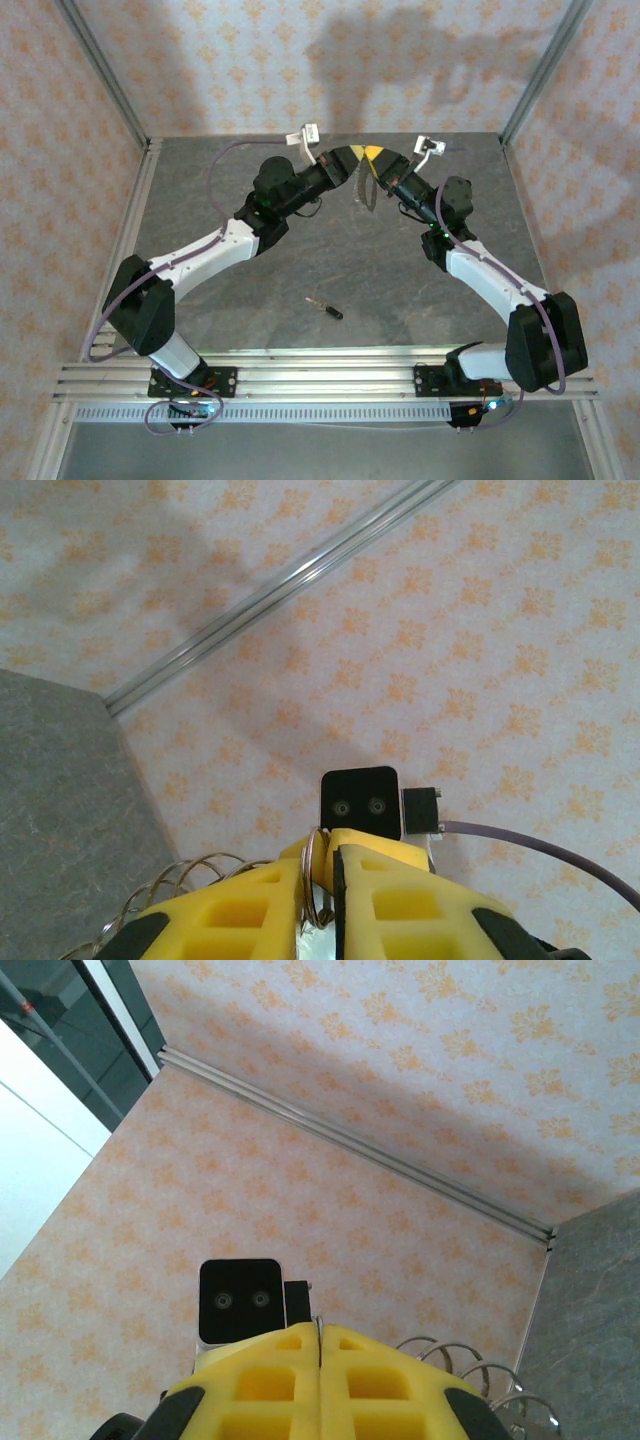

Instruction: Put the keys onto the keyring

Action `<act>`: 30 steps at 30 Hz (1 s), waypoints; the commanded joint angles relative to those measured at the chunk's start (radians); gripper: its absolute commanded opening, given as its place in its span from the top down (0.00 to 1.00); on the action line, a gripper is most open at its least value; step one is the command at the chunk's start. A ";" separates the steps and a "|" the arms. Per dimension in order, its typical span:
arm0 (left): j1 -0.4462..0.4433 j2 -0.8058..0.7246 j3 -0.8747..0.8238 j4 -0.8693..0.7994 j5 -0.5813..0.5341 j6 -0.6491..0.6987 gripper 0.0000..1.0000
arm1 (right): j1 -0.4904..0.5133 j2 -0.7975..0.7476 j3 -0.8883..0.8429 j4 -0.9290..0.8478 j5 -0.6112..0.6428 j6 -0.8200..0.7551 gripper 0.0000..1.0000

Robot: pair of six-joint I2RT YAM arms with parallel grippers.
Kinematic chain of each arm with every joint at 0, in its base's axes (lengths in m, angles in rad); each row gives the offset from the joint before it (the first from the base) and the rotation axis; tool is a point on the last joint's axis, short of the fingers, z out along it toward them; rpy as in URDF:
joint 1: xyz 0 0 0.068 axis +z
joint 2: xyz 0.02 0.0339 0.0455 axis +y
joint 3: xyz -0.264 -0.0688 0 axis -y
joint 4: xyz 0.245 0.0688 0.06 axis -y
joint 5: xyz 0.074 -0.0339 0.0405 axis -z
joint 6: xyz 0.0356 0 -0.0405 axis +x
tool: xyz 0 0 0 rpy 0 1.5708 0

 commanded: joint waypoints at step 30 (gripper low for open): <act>-0.005 -0.047 -0.054 0.001 -0.014 0.100 1.00 | -0.115 -0.159 0.168 -0.586 0.125 -0.147 0.35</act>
